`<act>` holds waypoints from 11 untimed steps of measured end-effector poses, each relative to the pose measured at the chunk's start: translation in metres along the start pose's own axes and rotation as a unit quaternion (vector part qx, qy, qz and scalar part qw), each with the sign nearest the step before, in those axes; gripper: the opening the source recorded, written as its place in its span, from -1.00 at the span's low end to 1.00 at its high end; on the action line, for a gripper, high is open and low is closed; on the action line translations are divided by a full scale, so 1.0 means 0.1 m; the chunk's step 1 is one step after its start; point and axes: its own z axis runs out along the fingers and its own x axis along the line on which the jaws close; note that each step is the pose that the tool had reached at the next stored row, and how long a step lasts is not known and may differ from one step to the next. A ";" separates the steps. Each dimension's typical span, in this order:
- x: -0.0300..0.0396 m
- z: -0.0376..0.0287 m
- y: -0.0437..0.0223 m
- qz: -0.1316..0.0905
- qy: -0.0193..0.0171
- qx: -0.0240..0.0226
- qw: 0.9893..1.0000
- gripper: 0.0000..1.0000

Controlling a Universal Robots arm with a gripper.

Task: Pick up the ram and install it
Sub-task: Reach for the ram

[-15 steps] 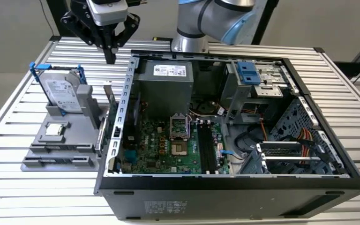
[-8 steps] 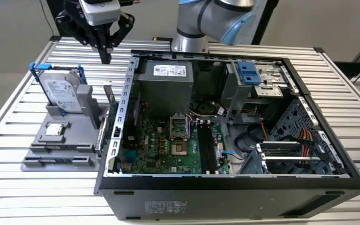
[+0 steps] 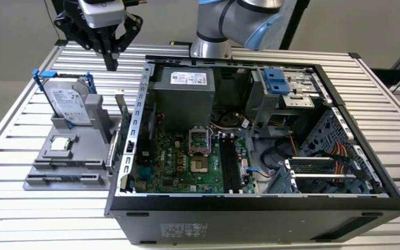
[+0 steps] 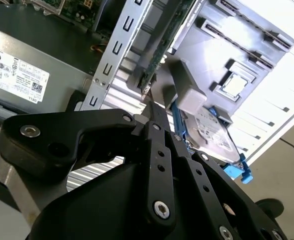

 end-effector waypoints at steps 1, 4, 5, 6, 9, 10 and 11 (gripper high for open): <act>0.012 0.000 -0.001 0.000 0.000 0.000 1.000 -1.00; 0.046 -0.001 -0.003 0.000 0.000 0.000 1.000 -1.00; 0.058 -0.001 -0.004 0.000 0.000 0.000 1.000 -1.00; 0.071 -0.002 -0.005 0.000 0.000 0.000 1.000 -1.00; 0.111 -0.002 -0.008 0.000 0.000 0.000 1.000 -1.00; 0.126 -0.003 -0.009 0.000 0.000 0.000 1.000 -1.00; 0.139 -0.003 -0.010 0.000 0.000 0.000 1.000 -1.00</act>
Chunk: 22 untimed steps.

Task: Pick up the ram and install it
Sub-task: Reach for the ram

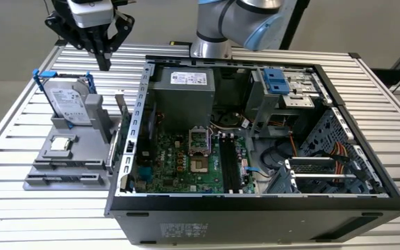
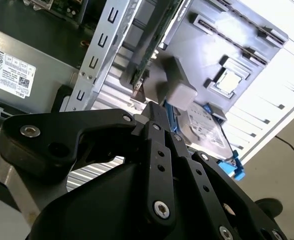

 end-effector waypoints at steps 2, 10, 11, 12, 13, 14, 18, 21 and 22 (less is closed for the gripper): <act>0.027 -0.001 -0.002 0.000 0.000 0.000 1.000 -1.00; 0.128 -0.003 -0.009 0.000 0.000 0.000 1.000 -1.00; 0.139 -0.003 -0.010 0.000 0.000 0.000 1.000 -1.00; 0.151 -0.003 -0.010 0.000 0.000 0.000 1.000 -1.00; 0.163 -0.003 -0.011 0.000 0.000 0.000 1.000 -1.00; 0.176 -0.004 -0.012 0.000 0.000 0.000 1.000 -1.00; 0.232 -0.005 -0.016 0.000 0.000 0.000 1.000 -1.00; 0.285 -0.005 -0.020 0.000 0.000 0.000 1.000 -1.00; 0.303 -0.006 -0.021 0.000 0.000 0.000 1.000 -1.00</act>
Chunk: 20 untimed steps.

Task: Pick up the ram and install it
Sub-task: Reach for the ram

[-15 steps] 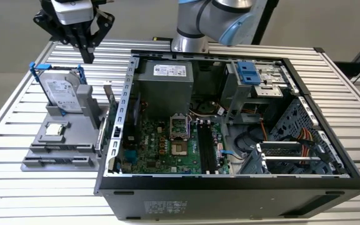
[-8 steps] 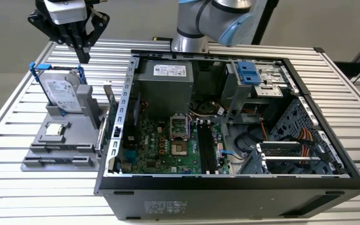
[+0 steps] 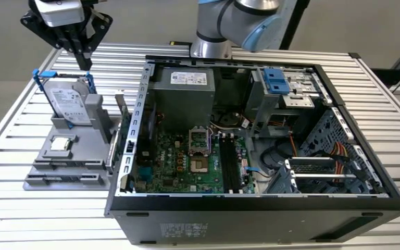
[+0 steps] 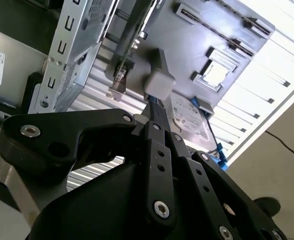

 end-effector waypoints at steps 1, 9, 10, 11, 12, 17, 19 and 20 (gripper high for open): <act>0.017 -0.001 -0.001 0.000 0.000 0.000 1.000 -1.00; 0.145 -0.003 -0.010 0.000 0.000 0.000 1.000 -1.00; 0.161 -0.003 -0.011 0.000 0.000 0.000 1.000 -1.00; 0.176 -0.003 -0.012 0.000 0.000 0.000 1.000 -1.00; 0.191 -0.004 -0.014 0.000 0.000 0.000 1.000 -1.00; 0.264 -0.005 -0.019 0.000 0.000 0.000 1.000 -1.00; 0.292 -0.006 -0.020 0.000 0.000 0.000 1.000 -1.00; 0.306 -0.006 -0.022 0.000 0.000 0.000 1.000 -1.00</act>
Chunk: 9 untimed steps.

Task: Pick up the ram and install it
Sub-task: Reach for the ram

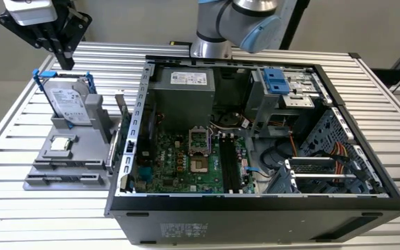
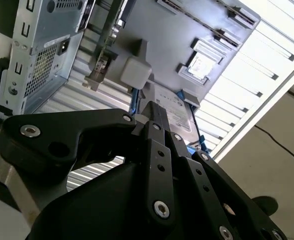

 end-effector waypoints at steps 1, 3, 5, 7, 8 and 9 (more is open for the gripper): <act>0.014 0.000 -0.001 0.000 0.000 0.000 1.000 -1.00; 0.040 0.000 -0.003 0.000 0.000 0.000 1.000 -1.00; 0.065 -0.001 -0.005 0.000 0.000 0.000 1.000 -1.00; 0.091 -0.001 -0.006 0.000 0.000 0.000 1.000 -1.00; 0.103 -0.002 -0.007 0.000 0.000 0.000 1.000 -1.00; 0.117 -0.002 -0.008 0.000 0.000 0.000 1.000 -1.00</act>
